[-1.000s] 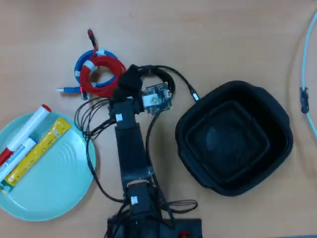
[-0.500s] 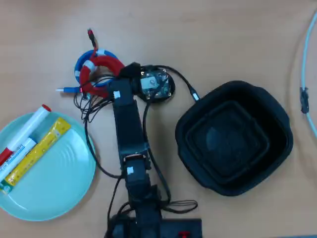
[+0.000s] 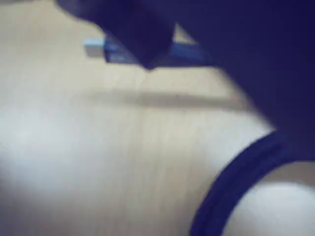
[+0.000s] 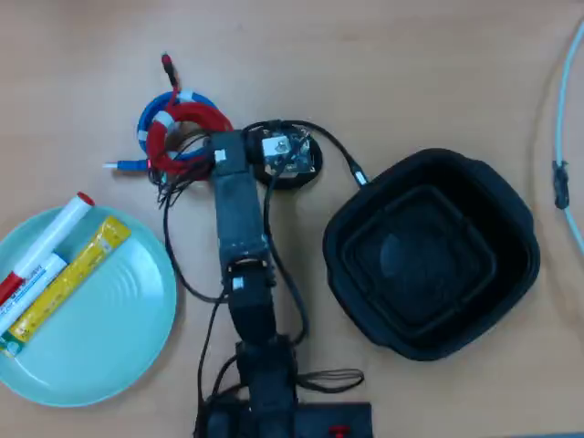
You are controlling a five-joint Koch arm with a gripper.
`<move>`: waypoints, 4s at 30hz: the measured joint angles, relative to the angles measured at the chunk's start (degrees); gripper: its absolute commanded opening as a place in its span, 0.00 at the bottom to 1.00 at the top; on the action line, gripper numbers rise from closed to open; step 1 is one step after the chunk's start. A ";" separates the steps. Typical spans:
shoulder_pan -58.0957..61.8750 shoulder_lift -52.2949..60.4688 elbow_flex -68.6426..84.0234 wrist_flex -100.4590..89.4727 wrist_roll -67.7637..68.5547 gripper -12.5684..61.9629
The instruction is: Put a black charging cable in a black bowl and put a red charging cable in a green bowl
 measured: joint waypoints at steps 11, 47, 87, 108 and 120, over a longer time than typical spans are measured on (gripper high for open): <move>0.00 -5.80 0.00 0.00 0.09 0.93; -0.18 -9.93 -1.85 1.05 1.32 0.07; 34.89 36.91 2.46 5.63 -20.21 0.07; 57.83 14.15 8.44 -3.87 -30.94 0.16; 55.28 14.68 18.63 -16.08 -33.40 0.59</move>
